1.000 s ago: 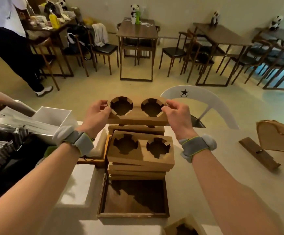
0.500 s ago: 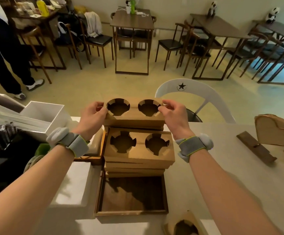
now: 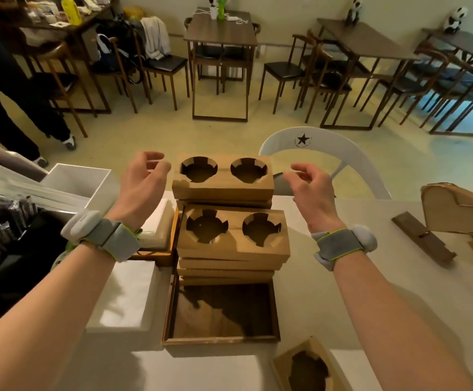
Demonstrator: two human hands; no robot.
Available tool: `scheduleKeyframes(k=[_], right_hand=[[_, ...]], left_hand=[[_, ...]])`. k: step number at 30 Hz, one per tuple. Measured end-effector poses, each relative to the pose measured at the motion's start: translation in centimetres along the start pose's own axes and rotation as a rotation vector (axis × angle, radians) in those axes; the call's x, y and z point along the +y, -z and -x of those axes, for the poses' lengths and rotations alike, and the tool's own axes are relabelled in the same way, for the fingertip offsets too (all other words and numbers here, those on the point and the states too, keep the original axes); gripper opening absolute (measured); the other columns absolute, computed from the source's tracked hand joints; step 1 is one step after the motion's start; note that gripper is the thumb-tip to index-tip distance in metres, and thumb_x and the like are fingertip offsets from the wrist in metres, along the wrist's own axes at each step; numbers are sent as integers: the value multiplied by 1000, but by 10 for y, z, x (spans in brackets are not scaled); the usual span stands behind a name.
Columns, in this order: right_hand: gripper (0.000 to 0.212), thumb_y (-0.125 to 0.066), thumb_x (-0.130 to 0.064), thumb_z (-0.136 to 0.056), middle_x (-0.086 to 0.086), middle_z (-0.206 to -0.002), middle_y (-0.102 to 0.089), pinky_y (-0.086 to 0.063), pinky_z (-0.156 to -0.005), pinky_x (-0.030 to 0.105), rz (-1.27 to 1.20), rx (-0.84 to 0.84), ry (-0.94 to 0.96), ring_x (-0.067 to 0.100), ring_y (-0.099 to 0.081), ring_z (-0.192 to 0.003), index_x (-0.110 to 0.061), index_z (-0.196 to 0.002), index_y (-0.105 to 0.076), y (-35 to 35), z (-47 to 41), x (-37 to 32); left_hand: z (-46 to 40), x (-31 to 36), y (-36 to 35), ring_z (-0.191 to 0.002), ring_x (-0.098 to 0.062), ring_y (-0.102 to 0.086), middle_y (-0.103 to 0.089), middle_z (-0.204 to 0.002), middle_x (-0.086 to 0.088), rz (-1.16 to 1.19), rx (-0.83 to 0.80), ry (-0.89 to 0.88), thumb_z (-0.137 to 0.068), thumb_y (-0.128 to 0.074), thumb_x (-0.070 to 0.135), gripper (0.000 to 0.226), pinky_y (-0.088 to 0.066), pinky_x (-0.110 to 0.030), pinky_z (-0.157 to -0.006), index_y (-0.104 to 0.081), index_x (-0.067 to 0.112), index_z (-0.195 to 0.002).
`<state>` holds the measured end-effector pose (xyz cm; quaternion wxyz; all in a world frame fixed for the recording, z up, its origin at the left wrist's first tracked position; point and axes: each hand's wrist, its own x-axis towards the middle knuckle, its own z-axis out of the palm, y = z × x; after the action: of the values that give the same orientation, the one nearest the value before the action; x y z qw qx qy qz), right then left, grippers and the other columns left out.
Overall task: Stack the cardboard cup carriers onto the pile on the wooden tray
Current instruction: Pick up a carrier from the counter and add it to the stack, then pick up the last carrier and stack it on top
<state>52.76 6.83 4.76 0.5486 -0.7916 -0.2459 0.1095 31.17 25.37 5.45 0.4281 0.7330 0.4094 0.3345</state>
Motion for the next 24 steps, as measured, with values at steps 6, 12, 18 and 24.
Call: scheduleKeyframes(k=[6, 12, 18, 24], right_hand=[[27, -64, -36, -78, 2, -97, -70, -53, -86, 53, 7, 85, -99, 21, -64, -92, -23, -102, -68, 57, 45, 16], [19, -66, -35, -78, 1, -92, -71, -53, -84, 52, 31, 206, -221, 22, -65, -88, -25, -93, -69, 120, 121, 60], [6, -65, -31, -80, -2, -83, -69, -56, -80, 47, 99, 220, -437, 24, -65, -83, -25, -80, -66, 157, 225, 140], [9, -65, -33, -81, -7, -80, -68, -51, -72, 32, 201, 191, -552, 18, -64, -79, -24, -83, -67, 157, 296, 185]], left_hand=[[58, 41, -1, -92, -6, -58, -59, -107, -3, 74, -10, -212, -94, -50, 28, 23, -48, -23, -72, -55, 17, -114], [142, 66, -48, -85, -12, -63, -66, -95, -2, 149, -356, -303, -95, -49, 27, 21, -51, -22, -68, -62, 17, -107], [211, 18, -125, -102, -17, -61, -66, -110, -2, -164, -887, -182, -97, -50, 26, 26, -52, -36, -90, -64, 13, -114], [258, -28, -153, -103, -24, -56, -54, -116, -6, -388, -913, -158, -93, -51, 27, 34, -51, -36, -87, -54, 12, -124]])
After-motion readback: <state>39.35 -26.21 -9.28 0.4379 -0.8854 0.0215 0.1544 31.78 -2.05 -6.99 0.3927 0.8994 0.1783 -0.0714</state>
